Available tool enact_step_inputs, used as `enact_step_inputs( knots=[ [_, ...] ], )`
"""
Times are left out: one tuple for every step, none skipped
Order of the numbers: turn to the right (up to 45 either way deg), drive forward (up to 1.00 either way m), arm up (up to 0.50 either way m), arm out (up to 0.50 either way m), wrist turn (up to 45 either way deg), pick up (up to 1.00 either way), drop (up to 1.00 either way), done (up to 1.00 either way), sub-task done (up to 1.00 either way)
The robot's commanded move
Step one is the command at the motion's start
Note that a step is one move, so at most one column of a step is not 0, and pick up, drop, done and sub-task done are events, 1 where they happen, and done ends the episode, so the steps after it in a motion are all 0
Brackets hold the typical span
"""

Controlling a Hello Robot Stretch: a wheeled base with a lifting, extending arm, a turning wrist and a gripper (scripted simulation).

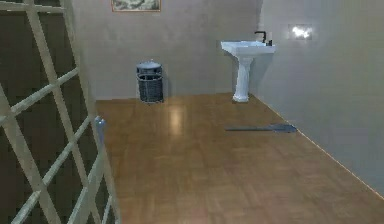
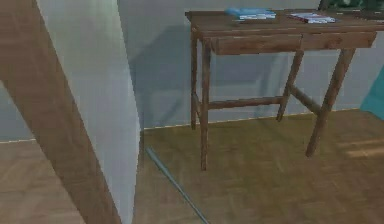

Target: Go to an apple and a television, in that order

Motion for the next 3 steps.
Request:
enact_step_inputs(
  knots=[
    [-9.0, 0.00, 0.00, 0.00, 0.0, 0.00, 0.00, 0.00, 0.00],
    [0.0, 1.00, 0.00, 0.00, 0.0, 0.00, 0.00, 0.00, 0.00],
    [0.0, 0.25, 0.00, 0.00, 0.0, 0.00, 0.00, 0.00, 0.00]
  ],
)
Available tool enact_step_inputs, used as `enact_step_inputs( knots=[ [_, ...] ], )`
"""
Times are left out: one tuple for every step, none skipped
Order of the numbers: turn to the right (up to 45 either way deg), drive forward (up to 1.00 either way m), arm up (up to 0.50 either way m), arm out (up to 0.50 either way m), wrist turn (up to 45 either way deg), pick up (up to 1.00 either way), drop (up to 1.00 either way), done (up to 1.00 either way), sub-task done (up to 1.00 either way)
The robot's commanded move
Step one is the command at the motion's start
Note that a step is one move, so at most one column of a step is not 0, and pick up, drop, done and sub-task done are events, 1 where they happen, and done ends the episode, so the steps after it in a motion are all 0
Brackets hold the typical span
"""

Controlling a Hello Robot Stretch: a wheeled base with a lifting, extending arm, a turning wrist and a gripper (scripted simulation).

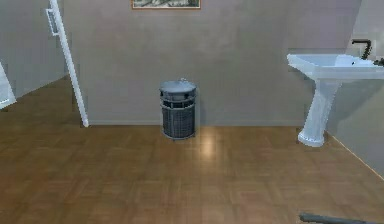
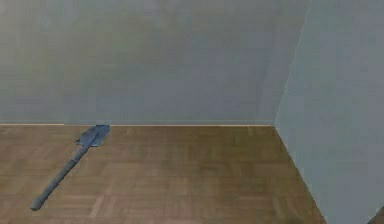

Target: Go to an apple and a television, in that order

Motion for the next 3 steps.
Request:
enact_step_inputs(
  knots=[
    [-45.0, 0.00, 0.00, 0.00, 0.0, 0.00, 0.00, 0.00, 0.00],
    [-18.0, 0.00, 0.00, 0.00, 0.0, 0.00, 0.00, 0.00, 0.00],
    [0.0, 0.75, 0.00, 0.00, 0.0, 0.00, 0.00, 0.00, 0.00]
  ],
)
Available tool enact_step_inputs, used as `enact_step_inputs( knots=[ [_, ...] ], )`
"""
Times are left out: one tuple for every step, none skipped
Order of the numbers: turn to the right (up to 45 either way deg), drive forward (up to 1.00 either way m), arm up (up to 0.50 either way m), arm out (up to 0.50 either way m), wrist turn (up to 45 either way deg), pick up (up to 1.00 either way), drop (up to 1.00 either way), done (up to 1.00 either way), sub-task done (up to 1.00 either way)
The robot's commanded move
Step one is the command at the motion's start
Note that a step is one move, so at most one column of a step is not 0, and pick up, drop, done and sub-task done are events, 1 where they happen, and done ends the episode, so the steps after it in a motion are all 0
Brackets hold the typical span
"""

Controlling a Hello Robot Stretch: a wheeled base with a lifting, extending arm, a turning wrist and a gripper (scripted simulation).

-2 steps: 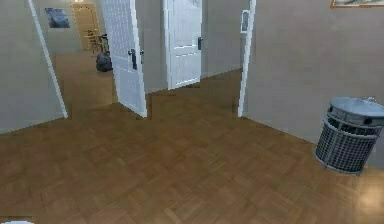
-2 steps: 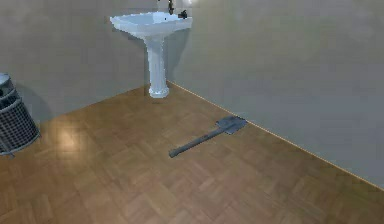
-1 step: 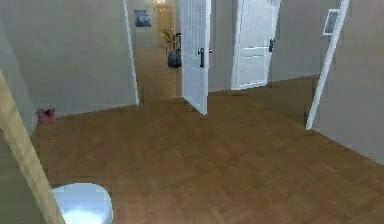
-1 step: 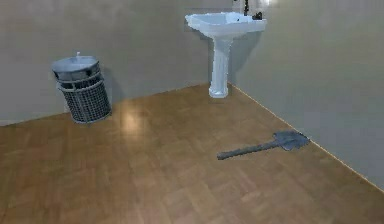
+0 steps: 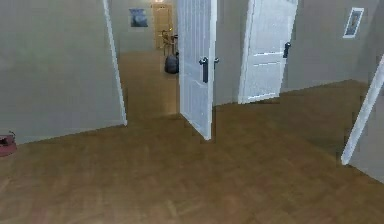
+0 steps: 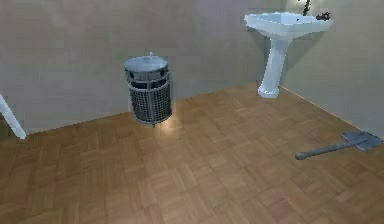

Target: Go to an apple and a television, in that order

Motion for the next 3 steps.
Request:
enact_step_inputs(
  knots=[
    [-12.0, 0.00, 0.00, 0.00, 0.0, 0.00, 0.00, 0.00, 0.00],
    [0.0, 1.00, 0.00, 0.00, 0.0, 0.00, 0.00, 0.00, 0.00],
    [0.0, 1.00, 0.00, 0.00, 0.0, 0.00, 0.00, 0.00, 0.00]
  ],
)
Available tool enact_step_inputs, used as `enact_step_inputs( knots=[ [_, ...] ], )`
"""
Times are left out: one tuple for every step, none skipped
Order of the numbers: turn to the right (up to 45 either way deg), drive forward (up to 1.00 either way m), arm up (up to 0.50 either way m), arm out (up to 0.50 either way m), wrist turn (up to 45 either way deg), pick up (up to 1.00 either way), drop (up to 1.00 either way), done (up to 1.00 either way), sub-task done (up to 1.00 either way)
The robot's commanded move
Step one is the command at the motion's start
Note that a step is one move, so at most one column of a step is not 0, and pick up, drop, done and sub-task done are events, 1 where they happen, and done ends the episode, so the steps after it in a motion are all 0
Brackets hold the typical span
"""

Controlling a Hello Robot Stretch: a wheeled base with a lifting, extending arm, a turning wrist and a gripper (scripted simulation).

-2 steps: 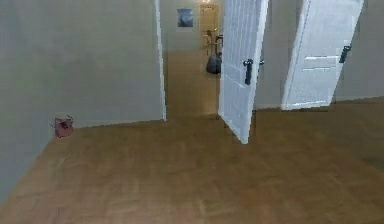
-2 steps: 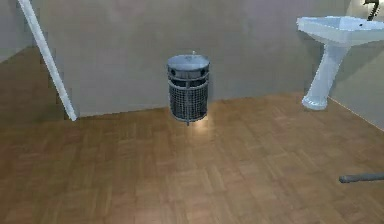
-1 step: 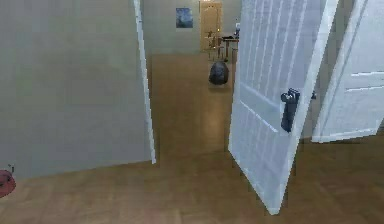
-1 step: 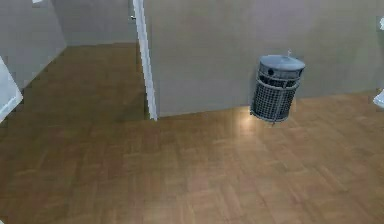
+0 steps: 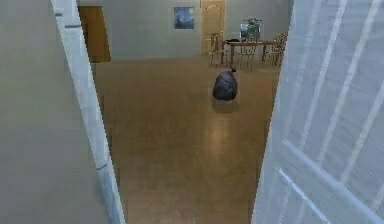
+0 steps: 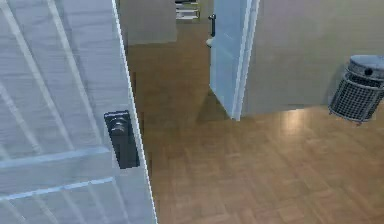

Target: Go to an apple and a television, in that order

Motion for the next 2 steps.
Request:
enact_step_inputs(
  knots=[
    [0.0, 1.00, 0.00, 0.00, 0.0, 0.00, 0.00, 0.00, 0.00],
    [-3.0, 0.00, 0.00, 0.00, 0.0, 0.00, 0.00, 0.00, 0.00]
  ],
)
